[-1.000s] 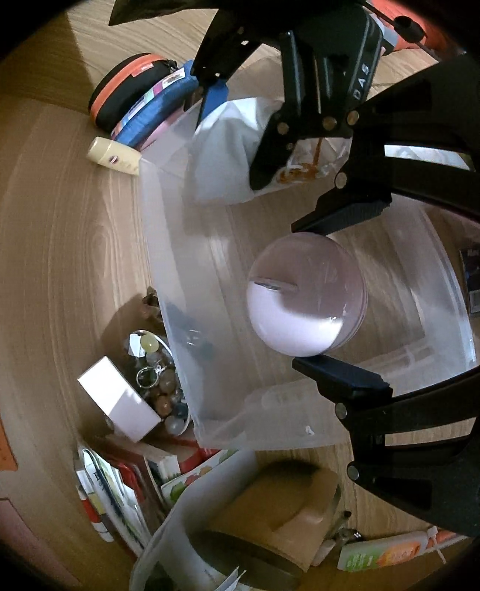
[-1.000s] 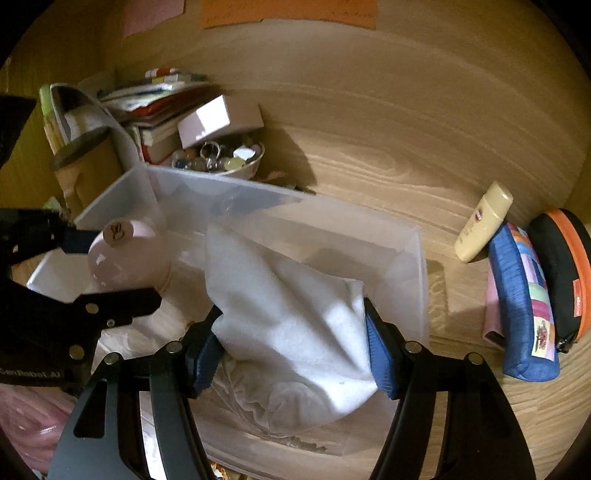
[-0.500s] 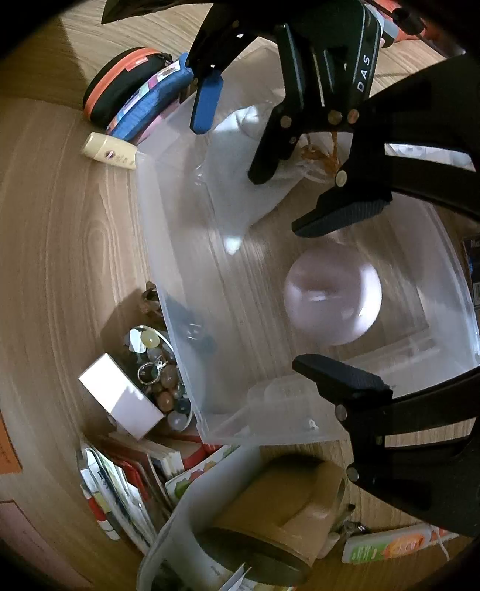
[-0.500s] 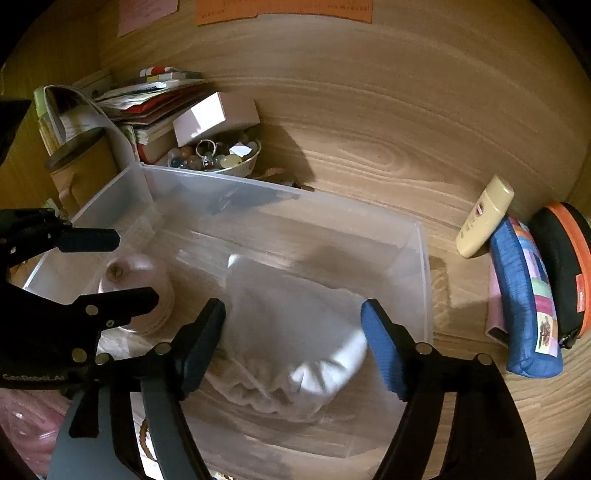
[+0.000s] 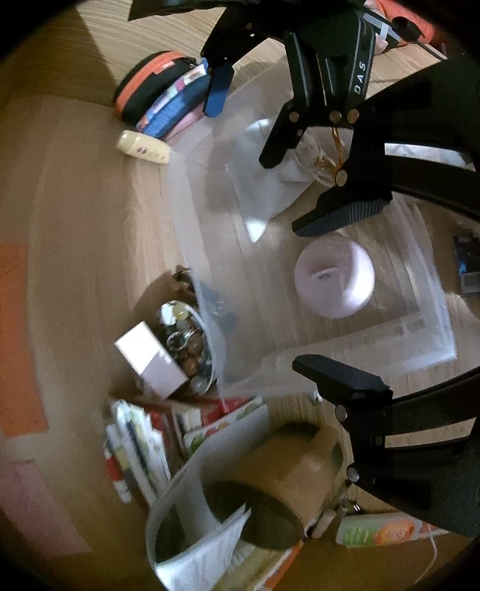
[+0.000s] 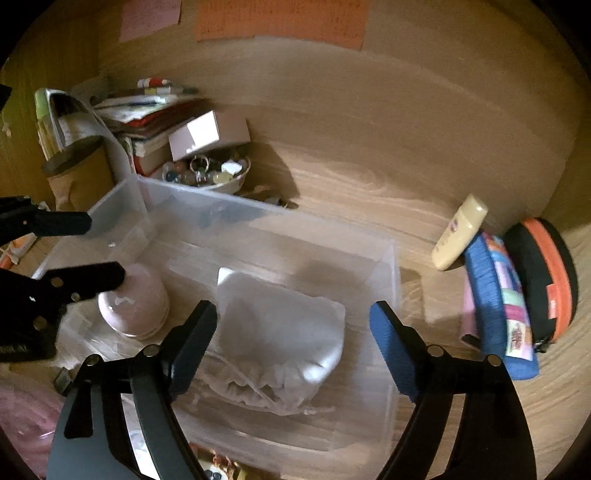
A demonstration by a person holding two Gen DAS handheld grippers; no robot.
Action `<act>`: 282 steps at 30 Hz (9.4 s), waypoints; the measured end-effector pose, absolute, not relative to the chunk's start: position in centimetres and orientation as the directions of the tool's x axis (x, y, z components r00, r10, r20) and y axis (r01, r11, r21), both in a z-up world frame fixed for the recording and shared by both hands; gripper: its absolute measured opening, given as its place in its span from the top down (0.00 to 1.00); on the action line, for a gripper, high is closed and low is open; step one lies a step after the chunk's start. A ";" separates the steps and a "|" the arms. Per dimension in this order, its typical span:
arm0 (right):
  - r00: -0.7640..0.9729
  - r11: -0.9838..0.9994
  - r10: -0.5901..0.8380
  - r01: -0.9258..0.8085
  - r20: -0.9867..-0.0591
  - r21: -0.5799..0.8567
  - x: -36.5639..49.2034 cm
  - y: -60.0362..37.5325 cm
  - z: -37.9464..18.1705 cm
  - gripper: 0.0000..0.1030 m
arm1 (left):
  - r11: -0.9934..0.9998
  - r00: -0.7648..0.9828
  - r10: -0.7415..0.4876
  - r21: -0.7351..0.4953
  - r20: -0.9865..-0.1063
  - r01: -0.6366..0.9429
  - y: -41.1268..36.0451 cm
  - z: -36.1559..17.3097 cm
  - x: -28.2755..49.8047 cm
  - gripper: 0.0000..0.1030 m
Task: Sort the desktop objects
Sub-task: 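Open both tools to release the pink container and white bag in the box, then grasp the clear glass block with the left tool while the right tool grasps the green bottle, then carry the green bottle with the right tool into the clear box and release it, then grasp the bagged pink rope with the left tool and lift it, then grasp the white cylindrical jar with the left tool while the right tool grasps the white round jar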
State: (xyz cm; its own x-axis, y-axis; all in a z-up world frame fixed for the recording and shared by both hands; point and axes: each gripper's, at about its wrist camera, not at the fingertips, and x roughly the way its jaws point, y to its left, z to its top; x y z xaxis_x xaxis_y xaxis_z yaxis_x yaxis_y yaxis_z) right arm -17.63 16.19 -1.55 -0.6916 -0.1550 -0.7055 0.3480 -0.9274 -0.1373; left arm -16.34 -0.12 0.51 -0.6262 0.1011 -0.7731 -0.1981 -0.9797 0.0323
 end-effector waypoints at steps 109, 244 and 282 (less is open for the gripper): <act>-0.743 -0.918 -0.271 0.391 -0.612 -0.068 -5.4 20.3 1.9 0.63 | -0.998 -0.791 0.049 -0.010 -0.610 -0.054 -4.0 4.1 -1.5 0.62; -0.587 -0.916 -0.263 0.401 -0.766 0.007 -7.9 22.2 -4.7 0.25 | -0.992 -0.743 0.105 -0.020 -0.661 -0.122 -0.8 6.6 -11.7 0.97; -0.489 -0.843 -0.327 0.538 -0.809 0.015 -7.1 12.8 -6.3 0.25 | -0.968 -0.570 0.245 -0.162 -0.784 -0.192 -3.3 -4.8 -0.3 0.23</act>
